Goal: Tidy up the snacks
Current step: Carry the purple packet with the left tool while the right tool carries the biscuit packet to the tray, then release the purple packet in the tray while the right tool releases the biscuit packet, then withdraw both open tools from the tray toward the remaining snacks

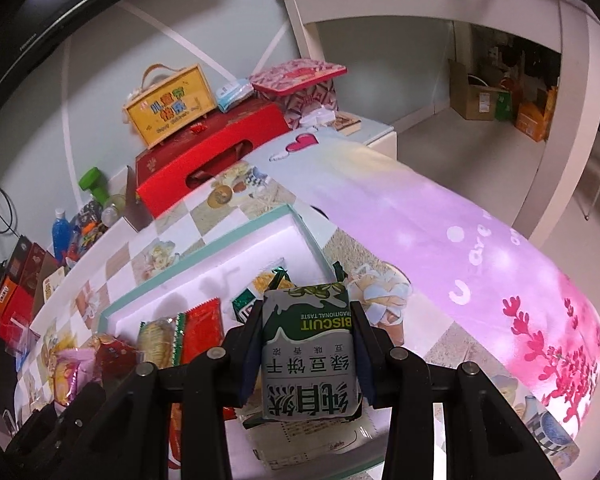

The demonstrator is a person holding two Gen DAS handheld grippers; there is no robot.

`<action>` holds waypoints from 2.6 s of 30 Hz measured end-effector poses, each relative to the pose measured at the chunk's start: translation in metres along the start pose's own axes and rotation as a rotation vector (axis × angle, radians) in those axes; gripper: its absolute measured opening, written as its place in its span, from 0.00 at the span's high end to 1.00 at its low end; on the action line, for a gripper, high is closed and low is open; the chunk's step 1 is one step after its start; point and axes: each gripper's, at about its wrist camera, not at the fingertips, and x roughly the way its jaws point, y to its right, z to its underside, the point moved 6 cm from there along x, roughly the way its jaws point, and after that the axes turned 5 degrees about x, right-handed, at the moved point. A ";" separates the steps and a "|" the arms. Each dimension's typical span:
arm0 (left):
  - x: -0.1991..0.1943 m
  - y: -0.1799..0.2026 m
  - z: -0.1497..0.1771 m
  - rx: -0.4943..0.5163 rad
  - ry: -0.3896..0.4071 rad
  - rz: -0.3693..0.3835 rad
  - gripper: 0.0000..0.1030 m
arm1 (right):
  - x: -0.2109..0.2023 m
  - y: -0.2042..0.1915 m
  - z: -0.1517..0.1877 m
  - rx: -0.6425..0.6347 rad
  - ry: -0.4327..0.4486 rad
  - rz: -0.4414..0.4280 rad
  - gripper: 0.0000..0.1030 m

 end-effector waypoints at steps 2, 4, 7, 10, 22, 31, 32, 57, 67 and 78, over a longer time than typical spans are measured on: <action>0.002 0.001 -0.002 0.001 0.011 0.001 0.59 | 0.008 -0.002 0.004 -0.009 -0.021 0.000 0.59; 0.005 0.002 -0.003 0.001 0.020 0.004 0.59 | 0.015 -0.003 0.008 -0.014 -0.040 -0.001 0.59; 0.013 0.003 -0.004 0.003 0.018 0.002 0.59 | 0.023 -0.003 0.013 -0.020 -0.064 0.006 0.59; 0.020 0.006 -0.003 0.007 0.011 0.007 0.59 | 0.028 -0.002 0.016 -0.022 -0.079 0.010 0.59; 0.023 0.024 -0.005 0.043 0.007 0.046 0.43 | 0.029 -0.005 0.018 -0.050 -0.086 0.033 0.59; 0.015 0.000 -0.003 -0.040 -0.033 -0.017 0.30 | 0.026 -0.004 0.017 -0.045 -0.093 0.034 0.32; 0.014 -0.003 -0.003 -0.049 -0.034 -0.023 0.29 | 0.025 -0.004 0.017 -0.044 -0.094 0.034 0.31; -0.009 -0.073 0.008 -0.231 0.016 -0.180 0.03 | 0.006 -0.029 0.012 -0.071 -0.022 0.003 0.00; -0.031 -0.100 0.015 -0.252 0.019 -0.196 0.03 | -0.020 -0.072 0.015 -0.131 0.045 -0.058 0.00; -0.058 -0.162 0.043 -0.355 0.005 -0.290 0.03 | -0.023 -0.136 0.053 -0.228 0.022 -0.153 0.00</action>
